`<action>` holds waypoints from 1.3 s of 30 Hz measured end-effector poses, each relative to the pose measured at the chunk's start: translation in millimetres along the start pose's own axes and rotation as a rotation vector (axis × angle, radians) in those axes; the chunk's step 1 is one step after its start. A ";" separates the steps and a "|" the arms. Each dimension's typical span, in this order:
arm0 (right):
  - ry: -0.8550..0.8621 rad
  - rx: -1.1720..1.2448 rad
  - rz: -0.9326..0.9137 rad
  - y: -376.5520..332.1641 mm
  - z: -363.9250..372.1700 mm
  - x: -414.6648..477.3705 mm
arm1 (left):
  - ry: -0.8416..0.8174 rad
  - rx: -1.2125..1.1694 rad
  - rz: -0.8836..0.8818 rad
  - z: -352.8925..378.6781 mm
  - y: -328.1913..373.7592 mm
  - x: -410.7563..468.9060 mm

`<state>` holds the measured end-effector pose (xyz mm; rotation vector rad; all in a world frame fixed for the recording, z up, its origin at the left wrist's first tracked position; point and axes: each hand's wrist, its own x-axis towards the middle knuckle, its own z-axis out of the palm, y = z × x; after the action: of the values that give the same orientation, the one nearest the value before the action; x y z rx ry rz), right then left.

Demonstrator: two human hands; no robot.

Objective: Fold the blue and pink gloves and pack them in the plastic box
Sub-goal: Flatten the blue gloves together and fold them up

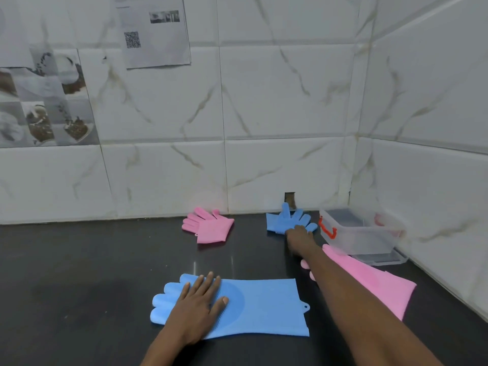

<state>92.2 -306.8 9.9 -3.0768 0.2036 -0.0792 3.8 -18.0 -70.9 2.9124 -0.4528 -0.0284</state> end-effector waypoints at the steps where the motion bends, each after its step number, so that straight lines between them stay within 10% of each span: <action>1: -0.011 0.032 0.000 1.6 1.0 5.3 | -0.002 0.004 -0.001 0.6 -0.4 1.2; 18: 0.120 0.329 -0.286 -42.7 19.8 -55.1 | -0.062 -0.508 -0.094 -37.0 11.7 -14.9; 23: 0.364 0.588 -0.323 -48.2 0.1 -88.6 | 0.349 -1.020 -0.206 -51.6 30.0 -17.1; 26: 0.377 0.519 -0.474 -53.2 8.4 -130.2 | -0.073 -1.889 -0.258 -42.3 44.7 -7.2; 30: 0.084 0.403 -0.564 -40.9 32.7 -167.0 | -0.374 -2.286 -0.305 -27.6 51.0 -2.2; 39: 0.217 1.202 0.031 -27.7 26.2 -165.4 | -0.283 -2.394 -0.031 -31.6 55.6 -19.7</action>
<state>-66.5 -255.9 -22.5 -1.8630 0.1335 -0.3730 -30.1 -58.1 -29.3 0.5375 -0.0911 -0.5206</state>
